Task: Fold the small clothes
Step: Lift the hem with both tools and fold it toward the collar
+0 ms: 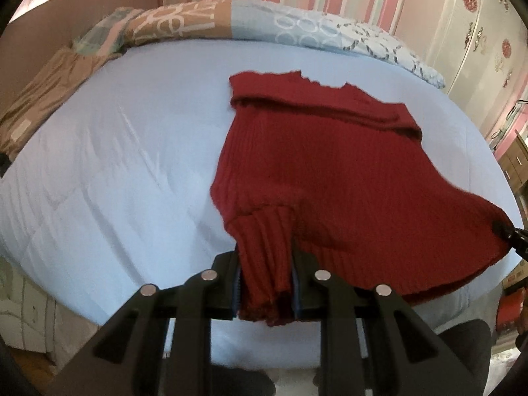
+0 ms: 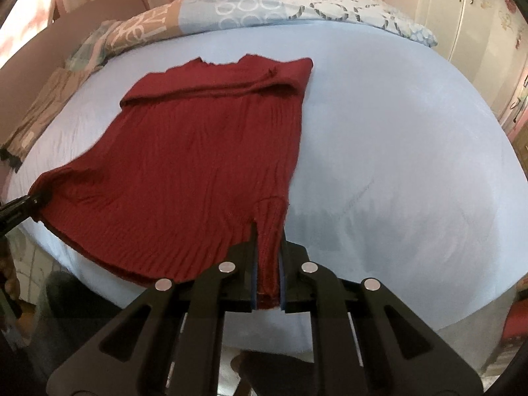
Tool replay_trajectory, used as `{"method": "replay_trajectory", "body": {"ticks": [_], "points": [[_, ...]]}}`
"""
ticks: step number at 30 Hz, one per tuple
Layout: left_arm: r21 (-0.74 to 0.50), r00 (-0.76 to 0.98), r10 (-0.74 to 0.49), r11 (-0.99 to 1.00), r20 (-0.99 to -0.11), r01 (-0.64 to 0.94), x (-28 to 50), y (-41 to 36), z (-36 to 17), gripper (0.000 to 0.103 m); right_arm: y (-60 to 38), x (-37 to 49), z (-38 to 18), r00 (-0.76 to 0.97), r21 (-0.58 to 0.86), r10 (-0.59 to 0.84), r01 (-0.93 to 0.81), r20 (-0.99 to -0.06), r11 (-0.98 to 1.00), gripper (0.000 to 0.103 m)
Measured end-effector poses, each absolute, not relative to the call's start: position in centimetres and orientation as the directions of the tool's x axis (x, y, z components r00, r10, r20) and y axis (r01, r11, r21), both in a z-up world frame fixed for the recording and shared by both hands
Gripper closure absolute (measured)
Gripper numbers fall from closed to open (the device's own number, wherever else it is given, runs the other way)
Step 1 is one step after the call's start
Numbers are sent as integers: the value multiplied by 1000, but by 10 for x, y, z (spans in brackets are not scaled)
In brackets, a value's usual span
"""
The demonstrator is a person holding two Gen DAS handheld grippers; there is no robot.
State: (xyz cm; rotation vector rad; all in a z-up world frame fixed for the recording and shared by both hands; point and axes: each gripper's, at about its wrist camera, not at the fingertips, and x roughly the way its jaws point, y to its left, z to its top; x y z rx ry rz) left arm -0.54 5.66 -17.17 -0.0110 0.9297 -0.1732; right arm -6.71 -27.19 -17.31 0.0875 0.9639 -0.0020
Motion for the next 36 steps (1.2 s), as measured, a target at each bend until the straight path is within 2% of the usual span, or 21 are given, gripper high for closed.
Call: {"method": "replay_trajectory", "body": {"ticks": [13, 20, 29, 36], "points": [[-60, 623, -133, 989, -771, 138, 82, 46, -160, 80, -279, 24, -156, 625, 92, 42, 48, -780, 995, 94], [-26, 645, -100, 992, -758, 124, 162, 36, -149, 80, -297, 106, -147, 639, 141, 58, 80, -767, 987, 94], [6, 644, -76, 992, -761, 125, 258, 9, -153, 80, -313, 199, -157, 610, 109, 20, 108, -792, 988, 93], [30, 593, -19, 997, -805, 73, 330, -9, -179, 78, -331, 276, -191, 521, 113, 19, 149, -853, 982, 91]]}}
